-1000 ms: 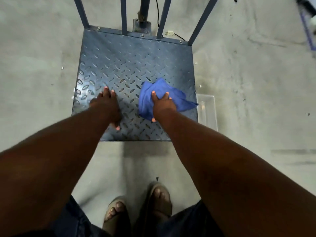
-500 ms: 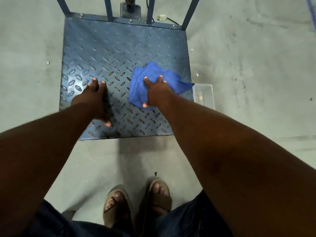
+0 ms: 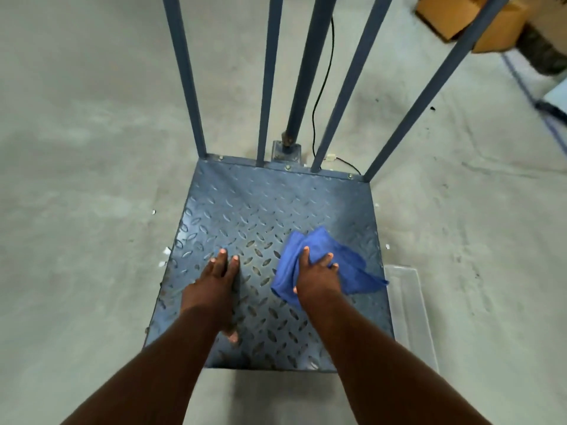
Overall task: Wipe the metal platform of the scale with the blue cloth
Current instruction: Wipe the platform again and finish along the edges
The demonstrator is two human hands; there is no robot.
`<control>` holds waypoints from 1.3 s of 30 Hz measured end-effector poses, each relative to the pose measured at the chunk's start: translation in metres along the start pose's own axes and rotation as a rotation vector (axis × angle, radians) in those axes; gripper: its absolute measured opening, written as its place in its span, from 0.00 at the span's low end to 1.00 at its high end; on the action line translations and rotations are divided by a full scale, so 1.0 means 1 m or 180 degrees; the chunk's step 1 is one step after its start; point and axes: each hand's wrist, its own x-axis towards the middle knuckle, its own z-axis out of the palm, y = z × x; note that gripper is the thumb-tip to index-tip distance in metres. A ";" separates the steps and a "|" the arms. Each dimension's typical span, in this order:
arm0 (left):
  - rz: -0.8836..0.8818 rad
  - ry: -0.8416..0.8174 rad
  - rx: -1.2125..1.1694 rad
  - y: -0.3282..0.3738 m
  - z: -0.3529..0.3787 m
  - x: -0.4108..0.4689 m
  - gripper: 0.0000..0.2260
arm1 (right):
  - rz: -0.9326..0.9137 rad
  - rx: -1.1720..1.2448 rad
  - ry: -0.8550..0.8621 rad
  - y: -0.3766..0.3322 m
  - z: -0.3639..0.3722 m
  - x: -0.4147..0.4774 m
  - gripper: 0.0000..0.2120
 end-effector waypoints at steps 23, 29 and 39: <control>0.0138 0.0252 -0.0145 -0.005 0.004 0.005 0.72 | -0.0433 -0.0606 0.0422 0.051 -0.030 0.019 0.46; 0.0228 0.0296 -0.0126 -0.008 0.006 0.006 0.72 | -0.1048 -0.0796 0.0012 -0.016 -0.001 -0.015 0.54; 0.0280 0.0319 -0.0018 -0.007 0.004 0.006 0.73 | -0.0341 -0.0611 0.0558 0.056 -0.043 0.026 0.57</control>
